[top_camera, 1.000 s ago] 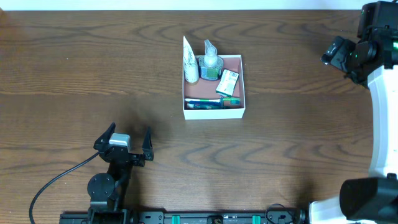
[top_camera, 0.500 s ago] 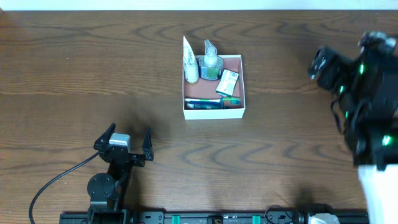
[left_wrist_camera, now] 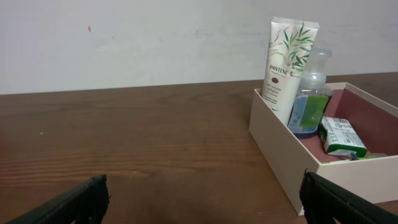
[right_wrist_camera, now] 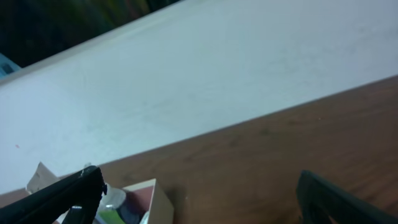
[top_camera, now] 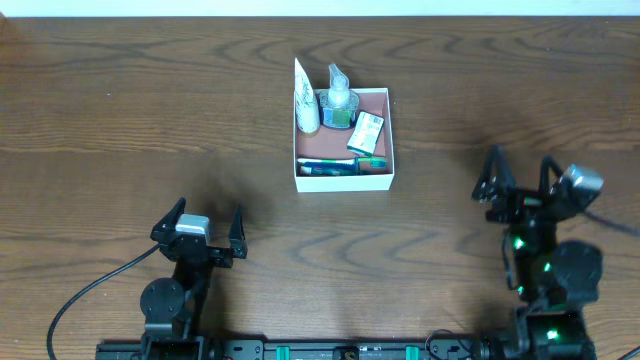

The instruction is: Pack container

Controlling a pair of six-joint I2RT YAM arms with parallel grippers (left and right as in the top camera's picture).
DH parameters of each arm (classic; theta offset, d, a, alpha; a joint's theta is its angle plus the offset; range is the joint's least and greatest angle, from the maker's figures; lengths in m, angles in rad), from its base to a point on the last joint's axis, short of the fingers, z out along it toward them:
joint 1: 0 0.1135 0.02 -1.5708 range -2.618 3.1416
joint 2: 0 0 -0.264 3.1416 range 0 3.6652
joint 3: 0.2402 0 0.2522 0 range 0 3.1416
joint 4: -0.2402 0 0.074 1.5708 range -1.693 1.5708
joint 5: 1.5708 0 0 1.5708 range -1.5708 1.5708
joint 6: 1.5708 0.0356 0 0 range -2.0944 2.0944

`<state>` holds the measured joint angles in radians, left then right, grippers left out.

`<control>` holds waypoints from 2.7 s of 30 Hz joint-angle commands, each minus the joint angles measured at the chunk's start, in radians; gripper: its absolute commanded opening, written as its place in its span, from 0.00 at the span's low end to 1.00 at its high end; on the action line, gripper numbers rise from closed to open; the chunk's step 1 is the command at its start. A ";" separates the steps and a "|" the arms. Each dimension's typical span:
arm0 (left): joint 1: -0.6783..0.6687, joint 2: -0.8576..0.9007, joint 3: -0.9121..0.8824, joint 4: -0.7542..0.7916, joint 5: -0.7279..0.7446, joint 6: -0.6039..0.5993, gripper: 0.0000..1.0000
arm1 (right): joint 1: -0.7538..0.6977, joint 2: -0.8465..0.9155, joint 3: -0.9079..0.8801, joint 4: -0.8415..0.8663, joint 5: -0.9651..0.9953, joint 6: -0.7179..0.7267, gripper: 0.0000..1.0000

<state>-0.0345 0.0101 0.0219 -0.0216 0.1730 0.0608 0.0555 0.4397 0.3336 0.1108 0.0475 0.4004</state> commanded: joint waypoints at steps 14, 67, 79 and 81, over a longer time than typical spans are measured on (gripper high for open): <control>-0.001 -0.005 -0.018 -0.034 0.006 0.014 0.98 | 0.000 -0.380 -0.299 0.054 -0.015 -0.107 0.99; -0.001 -0.005 -0.018 -0.034 0.006 0.014 0.98 | -0.064 -0.435 -0.328 -0.185 -0.067 -0.338 0.99; -0.001 -0.005 -0.018 -0.034 0.006 0.014 0.98 | -0.064 -0.435 -0.328 -0.185 -0.067 -0.338 0.99; -0.001 -0.005 -0.018 -0.034 0.006 0.014 0.98 | -0.064 -0.435 -0.328 -0.185 -0.067 -0.338 0.99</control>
<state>-0.0345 0.0101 0.0219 -0.0216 0.1726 0.0608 -0.0021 0.0120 0.0078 -0.0692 -0.0296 0.0780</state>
